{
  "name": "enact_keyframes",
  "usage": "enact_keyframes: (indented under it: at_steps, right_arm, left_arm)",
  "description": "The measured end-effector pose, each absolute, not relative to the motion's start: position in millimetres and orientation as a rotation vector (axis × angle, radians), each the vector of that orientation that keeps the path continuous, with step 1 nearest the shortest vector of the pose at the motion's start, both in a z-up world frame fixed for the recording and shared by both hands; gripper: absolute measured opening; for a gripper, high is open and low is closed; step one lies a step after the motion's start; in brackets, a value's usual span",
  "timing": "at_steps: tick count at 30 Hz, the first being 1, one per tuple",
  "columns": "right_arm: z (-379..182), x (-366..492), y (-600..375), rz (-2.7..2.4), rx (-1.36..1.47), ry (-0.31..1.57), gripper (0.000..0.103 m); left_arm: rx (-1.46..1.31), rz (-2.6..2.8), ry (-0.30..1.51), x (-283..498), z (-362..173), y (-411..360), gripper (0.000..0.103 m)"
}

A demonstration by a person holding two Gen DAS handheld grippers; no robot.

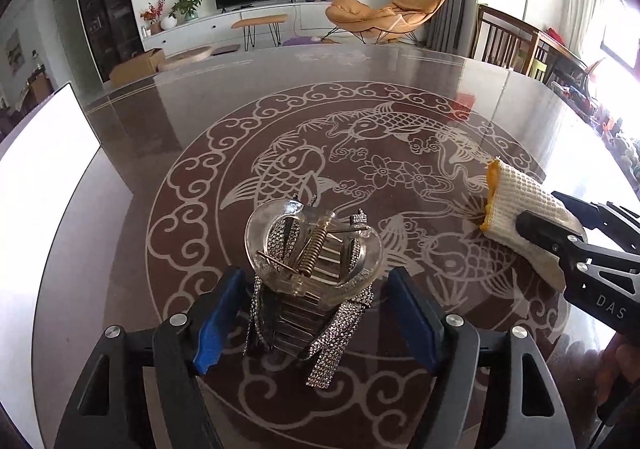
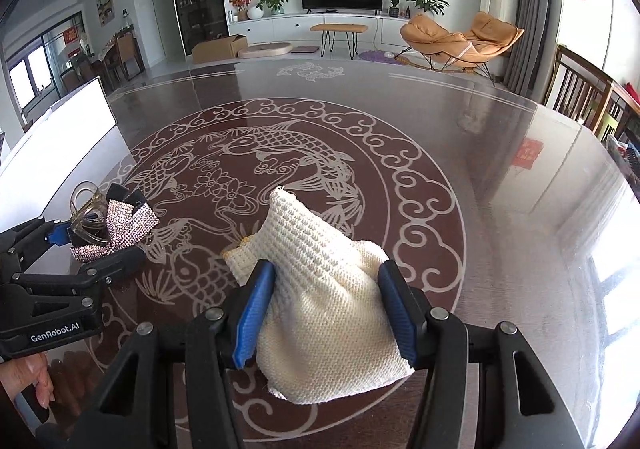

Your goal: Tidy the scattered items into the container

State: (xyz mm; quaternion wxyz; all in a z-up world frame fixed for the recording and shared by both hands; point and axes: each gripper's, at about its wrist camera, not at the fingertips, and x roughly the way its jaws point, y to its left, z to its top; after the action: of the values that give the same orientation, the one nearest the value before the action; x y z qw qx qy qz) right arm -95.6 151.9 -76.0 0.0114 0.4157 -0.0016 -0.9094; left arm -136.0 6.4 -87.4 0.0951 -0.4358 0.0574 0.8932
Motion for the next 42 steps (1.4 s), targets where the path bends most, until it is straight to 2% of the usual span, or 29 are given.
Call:
enact_keyframes:
  at_steps: [7, 9, 11, 16, 42]
  right_arm:
    - [-76.2, -95.9, 152.3, -2.834, 1.296, -0.012, 0.056]
    - [-76.2, -96.1, 152.8, -2.832, 1.295, -0.017, 0.056]
    - [-76.3, -96.6, 153.2, -2.830, 1.293, -0.025, 0.056]
    - [-76.3, -97.0, 153.4, -2.830, 1.293, -0.027, 0.056]
    - [-75.2, -96.3, 157.5, -2.821, 1.284, -0.060, 0.056]
  left_arm:
    - [-1.297, 2.645, 0.162, -139.0, -87.1, -0.1, 0.074]
    - [-1.309, 2.641, 0.146, -140.6, -87.6, -1.8, 0.080]
    - [-1.326, 2.631, 0.155, -142.2, -88.4, -1.0, 0.091]
    - [-1.359, 2.613, 0.154, -145.6, -90.3, -0.9, 0.103]
    - [-1.361, 2.608, 0.150, -145.3, -92.4, -4.5, 0.103]
